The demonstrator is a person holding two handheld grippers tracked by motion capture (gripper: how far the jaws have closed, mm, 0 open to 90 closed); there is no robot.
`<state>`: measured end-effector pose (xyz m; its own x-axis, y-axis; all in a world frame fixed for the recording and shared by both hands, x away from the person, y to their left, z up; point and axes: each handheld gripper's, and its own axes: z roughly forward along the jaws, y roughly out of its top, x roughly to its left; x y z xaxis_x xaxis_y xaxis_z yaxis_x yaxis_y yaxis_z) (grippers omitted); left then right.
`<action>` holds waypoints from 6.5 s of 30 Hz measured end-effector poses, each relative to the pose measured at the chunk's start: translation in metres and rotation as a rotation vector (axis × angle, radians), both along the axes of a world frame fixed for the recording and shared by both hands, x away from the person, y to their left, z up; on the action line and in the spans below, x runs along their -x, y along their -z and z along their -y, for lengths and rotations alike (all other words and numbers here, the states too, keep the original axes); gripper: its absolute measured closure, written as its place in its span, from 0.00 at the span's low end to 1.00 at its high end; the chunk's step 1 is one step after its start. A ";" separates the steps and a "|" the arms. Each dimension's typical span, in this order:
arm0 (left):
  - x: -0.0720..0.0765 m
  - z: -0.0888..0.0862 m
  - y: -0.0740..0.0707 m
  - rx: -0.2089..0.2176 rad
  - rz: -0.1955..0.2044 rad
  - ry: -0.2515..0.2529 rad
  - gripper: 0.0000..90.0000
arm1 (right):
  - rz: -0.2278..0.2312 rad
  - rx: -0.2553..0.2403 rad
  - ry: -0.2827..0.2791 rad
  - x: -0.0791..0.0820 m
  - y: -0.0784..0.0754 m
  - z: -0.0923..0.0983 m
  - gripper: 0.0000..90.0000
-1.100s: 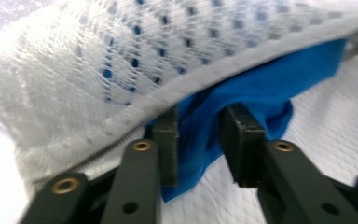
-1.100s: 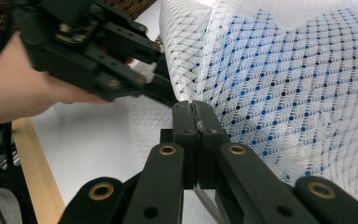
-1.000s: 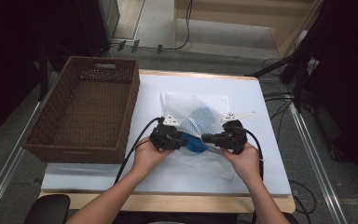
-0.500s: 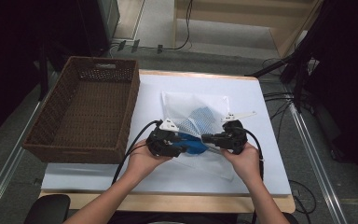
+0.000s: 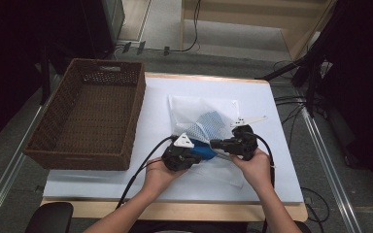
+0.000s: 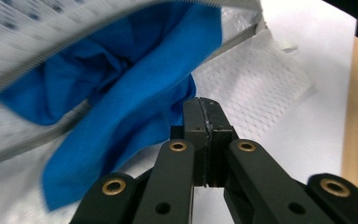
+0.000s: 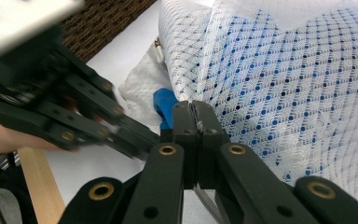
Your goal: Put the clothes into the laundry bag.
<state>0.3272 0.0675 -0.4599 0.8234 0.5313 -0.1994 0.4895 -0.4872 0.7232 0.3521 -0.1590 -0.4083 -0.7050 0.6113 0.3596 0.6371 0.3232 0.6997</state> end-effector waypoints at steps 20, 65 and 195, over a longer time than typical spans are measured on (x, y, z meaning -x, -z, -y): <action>-0.040 0.016 0.010 -0.043 0.050 -0.157 1.00 | -0.011 0.005 -0.009 0.000 0.003 -0.002 1.00; -0.077 0.037 0.013 -0.011 -0.004 -0.182 0.91 | -0.041 0.016 0.016 -0.009 0.011 0.000 1.00; 0.050 -0.112 -0.032 0.038 -0.064 -0.136 0.42 | 0.099 0.085 -0.084 0.013 0.026 -0.029 0.50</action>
<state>0.2767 0.1796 -0.4280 0.7296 0.6279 -0.2710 0.5946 -0.3867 0.7049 0.3386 -0.1303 -0.4338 -0.7844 0.5738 0.2356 0.5348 0.4331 0.7256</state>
